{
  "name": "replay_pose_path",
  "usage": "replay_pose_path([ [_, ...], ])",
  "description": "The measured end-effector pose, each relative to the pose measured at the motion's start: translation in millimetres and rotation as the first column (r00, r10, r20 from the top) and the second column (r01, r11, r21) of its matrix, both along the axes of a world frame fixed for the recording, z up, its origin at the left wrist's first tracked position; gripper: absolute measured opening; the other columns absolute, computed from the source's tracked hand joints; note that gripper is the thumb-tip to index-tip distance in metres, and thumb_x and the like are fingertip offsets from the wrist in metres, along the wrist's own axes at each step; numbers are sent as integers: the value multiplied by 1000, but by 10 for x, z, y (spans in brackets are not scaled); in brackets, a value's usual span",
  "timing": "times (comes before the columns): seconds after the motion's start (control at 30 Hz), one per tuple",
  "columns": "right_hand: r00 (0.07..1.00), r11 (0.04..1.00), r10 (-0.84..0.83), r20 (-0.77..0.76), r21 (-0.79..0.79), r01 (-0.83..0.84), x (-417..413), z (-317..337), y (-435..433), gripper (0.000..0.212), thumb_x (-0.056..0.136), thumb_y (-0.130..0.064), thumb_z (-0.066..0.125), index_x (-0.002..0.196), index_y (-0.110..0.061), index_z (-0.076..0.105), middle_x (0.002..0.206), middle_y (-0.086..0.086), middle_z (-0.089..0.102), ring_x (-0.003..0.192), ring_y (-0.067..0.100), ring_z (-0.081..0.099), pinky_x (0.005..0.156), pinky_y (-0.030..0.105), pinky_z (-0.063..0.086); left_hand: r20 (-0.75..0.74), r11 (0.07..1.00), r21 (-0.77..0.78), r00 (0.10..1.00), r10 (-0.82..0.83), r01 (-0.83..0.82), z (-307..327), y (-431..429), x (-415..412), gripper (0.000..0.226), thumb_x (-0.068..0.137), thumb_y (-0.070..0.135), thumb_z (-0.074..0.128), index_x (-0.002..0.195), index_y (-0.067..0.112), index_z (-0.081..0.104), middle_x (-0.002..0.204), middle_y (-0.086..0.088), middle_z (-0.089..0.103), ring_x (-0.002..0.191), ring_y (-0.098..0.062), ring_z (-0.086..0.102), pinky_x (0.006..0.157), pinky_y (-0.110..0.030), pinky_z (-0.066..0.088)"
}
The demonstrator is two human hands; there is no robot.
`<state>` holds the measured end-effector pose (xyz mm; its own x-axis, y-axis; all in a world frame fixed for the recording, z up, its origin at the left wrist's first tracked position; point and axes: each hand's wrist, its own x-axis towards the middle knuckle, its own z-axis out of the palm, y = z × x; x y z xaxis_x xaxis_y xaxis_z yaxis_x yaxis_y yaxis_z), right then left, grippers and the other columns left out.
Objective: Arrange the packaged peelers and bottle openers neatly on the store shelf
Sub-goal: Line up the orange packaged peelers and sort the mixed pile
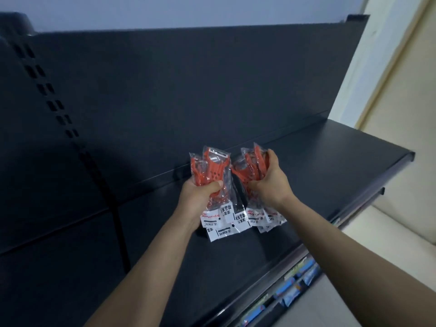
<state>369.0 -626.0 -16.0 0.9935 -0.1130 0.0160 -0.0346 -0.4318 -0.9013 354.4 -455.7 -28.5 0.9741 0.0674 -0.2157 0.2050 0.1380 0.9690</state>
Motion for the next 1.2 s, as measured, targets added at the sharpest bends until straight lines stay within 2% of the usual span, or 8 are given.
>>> replay_pose_path([
  [0.13, 998, 996, -56, 5, -65, 57, 160, -14, -439, 94, 81, -7, 68, 149, -22, 5, 87, -11, 52, 88, 21, 62, 78, 36, 55, -6, 998, -8, 998, -66, 66, 18, -459, 212, 19, 80, 7, 70, 96, 15, 65, 92, -8, 72, 81, -25, 70, 78, -40, 56],
  [0.23, 998, 992, -62, 1, -108, 62, 317, -50, -771, 93, 81, -8, 69, 149, -22, 7, 95, -5, 55, 87, 21, 62, 74, 35, 56, 5, 997, -6, 997, -71, 71, 13, -791, 358, 20, 81, 10, 70, 100, 13, 64, 91, -9, 71, 80, -24, 70, 75, -39, 57],
  [0.43, 1000, 973, 7, 13, -232, -3, 776, -203, -1496, 97, 75, -16, 72, 147, -26, 8, 115, 9, 56, 94, 27, 60, 84, 43, 54, 55, 997, 62, 998, -39, 35, -84, -1535, 660, 13, 86, 11, 63, 98, 10, 64, 96, -16, 69, 86, -31, 69, 77, -41, 57],
  [0.57, 998, 964, 69, 5, -257, -65, 1054, -215, -2112, 93, 77, -14, 69, 148, -23, 11, 119, 13, 49, 89, 22, 53, 85, 33, 49, -20, 990, 106, 995, 93, -90, -156, -2196, 886, 34, 82, 17, 67, 114, 14, 54, 104, -7, 66, 93, -22, 65, 79, -36, 52],
  [0.73, 988, 948, 144, -53, -277, -153, 1317, -194, -2693, 89, 81, -10, 67, 149, -24, 12, 121, 13, 43, 88, 23, 49, 88, 35, 46, -51, 978, 64, 978, 204, -201, -135, -2816, 1037, 35, 82, 9, 67, 113, 13, 49, 103, -7, 63, 91, -23, 66, 77, -37, 56],
  [0.83, 982, 951, 177, -65, -244, -187, 1479, -196, -2824, 93, 80, -13, 70, 150, -24, 10, 121, 13, 41, 96, 28, 53, 94, 40, 47, -49, 967, 99, 969, 241, -235, -132, -2931, 1136, 35, 83, 10, 66, 113, 13, 49, 103, -5, 63, 88, -21, 66, 75, -36, 57],
  [0.97, 974, 950, 217, -70, -212, -227, 1691, -242, -2783, 94, 78, -13, 72, 149, -25, 13, 119, 13, 43, 94, 28, 56, 93, 43, 50, -66, 952, 117, 954, 292, -284, -156, -2901, 1277, 34, 83, 11, 66, 113, 12, 51, 104, -6, 65, 92, -24, 66, 83, -47, 55],
  [1.2, 970, 939, 223, -98, -244, -241, 2023, -281, -2651, 90, 82, -8, 67, 151, -21, 9, 127, 16, 38, 84, 17, 46, 78, 24, 42, -53, 950, 148, 958, 283, -273, -338, -2809, 1633, 35, 82, 13, 67, 115, 10, 55, 105, -8, 66, 90, -22, 67, 79, -39, 57],
])
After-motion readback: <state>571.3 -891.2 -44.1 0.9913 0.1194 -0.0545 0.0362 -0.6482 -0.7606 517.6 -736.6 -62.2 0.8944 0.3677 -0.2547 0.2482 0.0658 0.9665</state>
